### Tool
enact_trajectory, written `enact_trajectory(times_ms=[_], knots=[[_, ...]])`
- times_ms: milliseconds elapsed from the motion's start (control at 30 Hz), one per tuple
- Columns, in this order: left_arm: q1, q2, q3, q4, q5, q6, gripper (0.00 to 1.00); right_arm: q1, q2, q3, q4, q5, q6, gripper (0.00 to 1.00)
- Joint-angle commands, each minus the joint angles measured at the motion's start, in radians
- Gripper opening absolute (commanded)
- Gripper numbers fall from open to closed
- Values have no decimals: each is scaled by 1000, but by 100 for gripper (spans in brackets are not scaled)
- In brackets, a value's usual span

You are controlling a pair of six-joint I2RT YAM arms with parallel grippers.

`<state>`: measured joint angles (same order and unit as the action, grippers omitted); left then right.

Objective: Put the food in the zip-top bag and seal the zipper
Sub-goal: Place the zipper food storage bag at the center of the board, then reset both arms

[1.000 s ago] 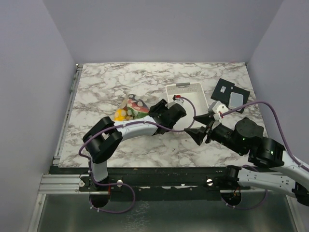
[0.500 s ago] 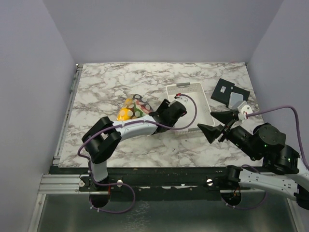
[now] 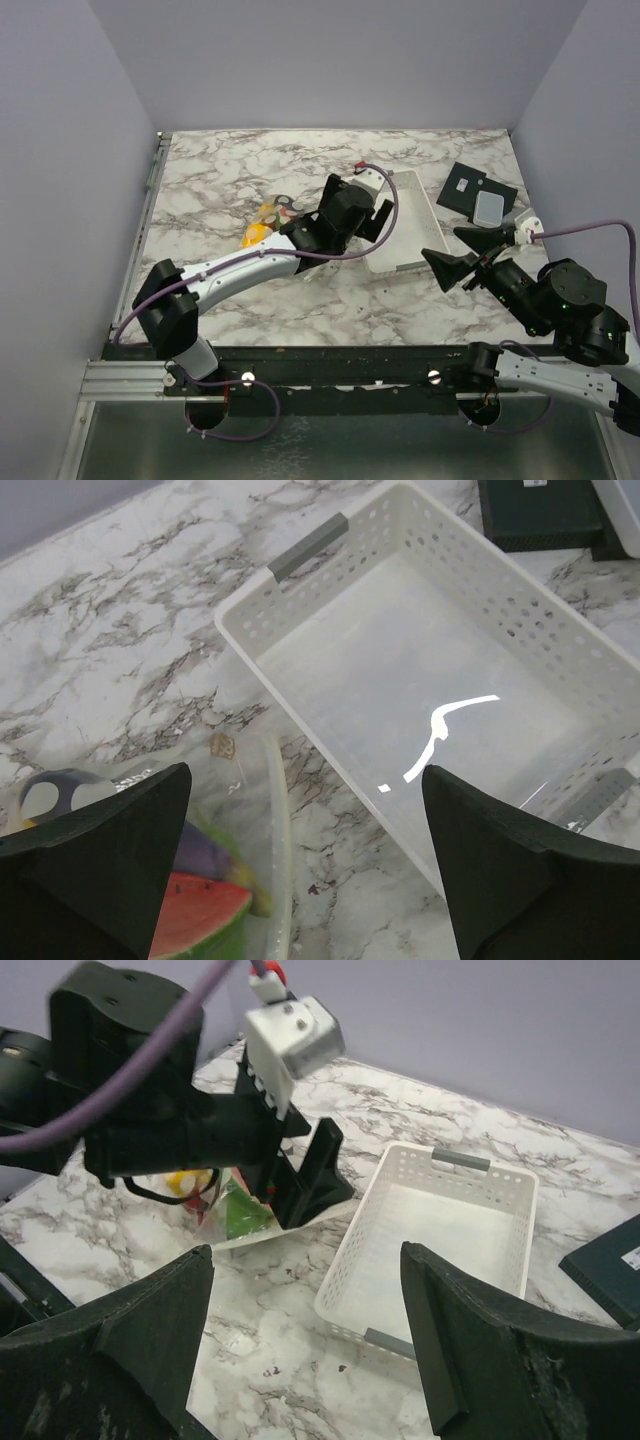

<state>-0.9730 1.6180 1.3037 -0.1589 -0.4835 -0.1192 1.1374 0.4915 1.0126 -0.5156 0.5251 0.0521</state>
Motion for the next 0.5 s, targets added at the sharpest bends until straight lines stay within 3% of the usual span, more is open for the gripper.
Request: enact_trajectory(times_ms=[0,467], knots=[[-3,-106,11,-2,18,-6,99,0,12,10,7,50,24,81],[25,-283,-60,-152,179,-59,99,0,243,-2,64,95,4,87]])
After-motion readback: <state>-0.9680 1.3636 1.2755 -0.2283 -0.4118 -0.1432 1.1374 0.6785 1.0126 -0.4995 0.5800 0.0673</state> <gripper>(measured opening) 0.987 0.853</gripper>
